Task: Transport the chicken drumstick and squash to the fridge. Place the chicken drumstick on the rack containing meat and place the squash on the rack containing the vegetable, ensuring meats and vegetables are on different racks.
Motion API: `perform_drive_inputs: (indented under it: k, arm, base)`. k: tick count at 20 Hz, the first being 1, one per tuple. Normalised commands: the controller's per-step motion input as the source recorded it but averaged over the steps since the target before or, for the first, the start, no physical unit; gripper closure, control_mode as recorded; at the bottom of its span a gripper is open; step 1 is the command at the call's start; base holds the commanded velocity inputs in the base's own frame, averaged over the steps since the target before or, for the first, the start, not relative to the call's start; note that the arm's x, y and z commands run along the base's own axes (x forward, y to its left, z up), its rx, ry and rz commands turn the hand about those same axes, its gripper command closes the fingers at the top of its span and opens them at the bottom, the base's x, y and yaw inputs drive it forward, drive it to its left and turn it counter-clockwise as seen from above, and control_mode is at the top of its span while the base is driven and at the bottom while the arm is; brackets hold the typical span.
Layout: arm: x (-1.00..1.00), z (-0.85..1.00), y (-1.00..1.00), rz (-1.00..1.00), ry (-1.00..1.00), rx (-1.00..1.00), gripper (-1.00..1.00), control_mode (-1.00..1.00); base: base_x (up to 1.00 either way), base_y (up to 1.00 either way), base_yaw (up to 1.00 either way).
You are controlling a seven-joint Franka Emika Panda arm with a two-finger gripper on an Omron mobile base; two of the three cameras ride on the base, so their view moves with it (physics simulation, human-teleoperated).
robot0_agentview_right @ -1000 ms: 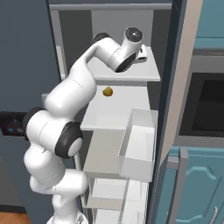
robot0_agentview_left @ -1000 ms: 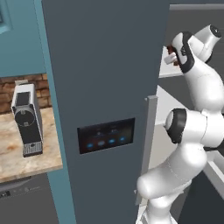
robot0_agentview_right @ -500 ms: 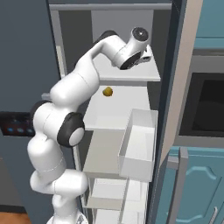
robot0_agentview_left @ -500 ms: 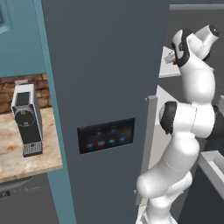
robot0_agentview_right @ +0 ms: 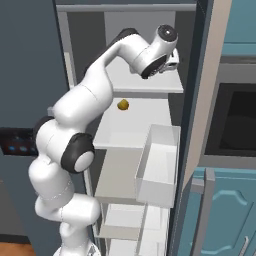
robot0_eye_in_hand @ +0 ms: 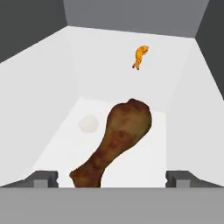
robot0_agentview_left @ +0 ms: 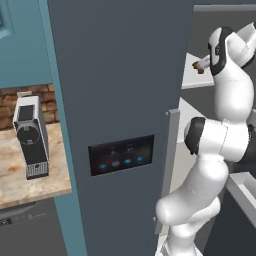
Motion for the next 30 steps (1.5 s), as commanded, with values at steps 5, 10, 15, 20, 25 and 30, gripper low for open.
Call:
perform_drive_inputs:
  k: [5,10,15,20,25,30]
  arm:
    - [-0.98,-0.04,0.01,-0.03,0.00,0.05,-1.00,-1.00]
    - [-1.00,-0.30,0.51,-0.01,-0.01,0.02,-1.00,-1.00]
    - [-1.00,-0.20,0.84,-0.08,-0.15,0.00,-1.00,-1.00]
    - [-1.00,0.00,0.44,-0.21,-0.08,0.00,-1.00,-1.00]
    - [-1.00,0.13,0.21,-0.23,0.02,-0.01,-1.00,-1.00]
    - [-0.87,0.51,0.05,-0.09,0.24,0.00,-1.00,-1.00]
  base:
    - [0.00,0.00,0.00]
    - [0.00,0.00,0.00]
    - [0.00,0.00,0.00]
    - [0.00,0.00,0.00]
    - [0.00,0.00,0.00]
    - [0.00,0.00,0.00]
